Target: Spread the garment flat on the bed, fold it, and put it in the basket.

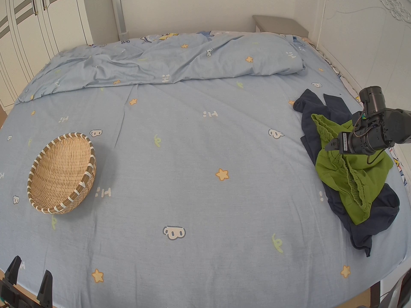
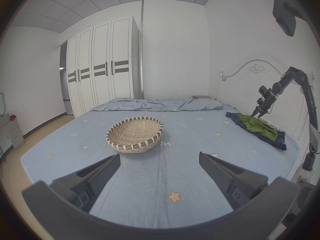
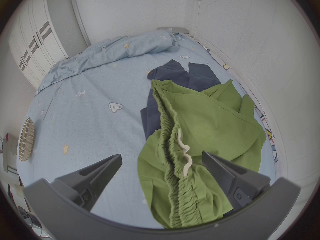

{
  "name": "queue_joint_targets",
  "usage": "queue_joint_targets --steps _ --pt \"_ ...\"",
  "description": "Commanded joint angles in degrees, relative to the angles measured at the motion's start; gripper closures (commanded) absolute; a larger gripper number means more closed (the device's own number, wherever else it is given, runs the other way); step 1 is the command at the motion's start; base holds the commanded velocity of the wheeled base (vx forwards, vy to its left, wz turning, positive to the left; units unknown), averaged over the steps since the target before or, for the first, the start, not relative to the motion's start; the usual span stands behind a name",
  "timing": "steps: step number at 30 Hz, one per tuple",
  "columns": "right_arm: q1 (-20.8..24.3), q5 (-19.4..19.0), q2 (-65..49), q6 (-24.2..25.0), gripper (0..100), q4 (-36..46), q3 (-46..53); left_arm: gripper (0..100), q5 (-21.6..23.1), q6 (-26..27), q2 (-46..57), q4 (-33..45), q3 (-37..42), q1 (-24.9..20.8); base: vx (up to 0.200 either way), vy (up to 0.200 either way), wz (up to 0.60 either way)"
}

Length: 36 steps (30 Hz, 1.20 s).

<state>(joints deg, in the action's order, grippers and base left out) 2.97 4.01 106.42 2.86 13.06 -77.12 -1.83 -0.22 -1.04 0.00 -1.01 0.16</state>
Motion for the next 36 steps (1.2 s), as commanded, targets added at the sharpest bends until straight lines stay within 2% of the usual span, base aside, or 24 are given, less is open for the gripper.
queue_joint_targets --steps 1,13,14,29,33,36 --pt "-0.87 -0.14 2.38 0.04 0 0.04 -1.10 0 -0.02 -0.04 0.60 0.00 1.01 0.02 0.000 0.000 0.00" --pt "-1.48 -0.41 4.85 -0.05 0 -0.14 -2.86 0 -0.02 -0.04 0.51 0.00 1.01 0.02 0.000 0.000 0.00" --pt "-1.57 -0.32 5.81 0.04 100 -0.22 -3.57 0 -0.02 -0.04 0.60 0.00 1.01 0.02 0.000 0.000 0.00" --pt "-1.66 -0.50 6.96 0.39 100 1.01 -5.94 0 -0.02 0.04 0.60 0.00 1.01 0.02 0.000 0.000 0.00" --pt "-1.39 -0.85 6.60 0.39 100 3.91 -8.31 0 -0.02 -0.04 0.51 0.00 1.01 0.02 0.000 0.000 0.00" --pt "0.01 -3.04 3.97 0.56 100 11.38 -14.55 0 -0.02 -0.04 0.60 0.00 1.01 0.02 0.000 0.000 0.00"
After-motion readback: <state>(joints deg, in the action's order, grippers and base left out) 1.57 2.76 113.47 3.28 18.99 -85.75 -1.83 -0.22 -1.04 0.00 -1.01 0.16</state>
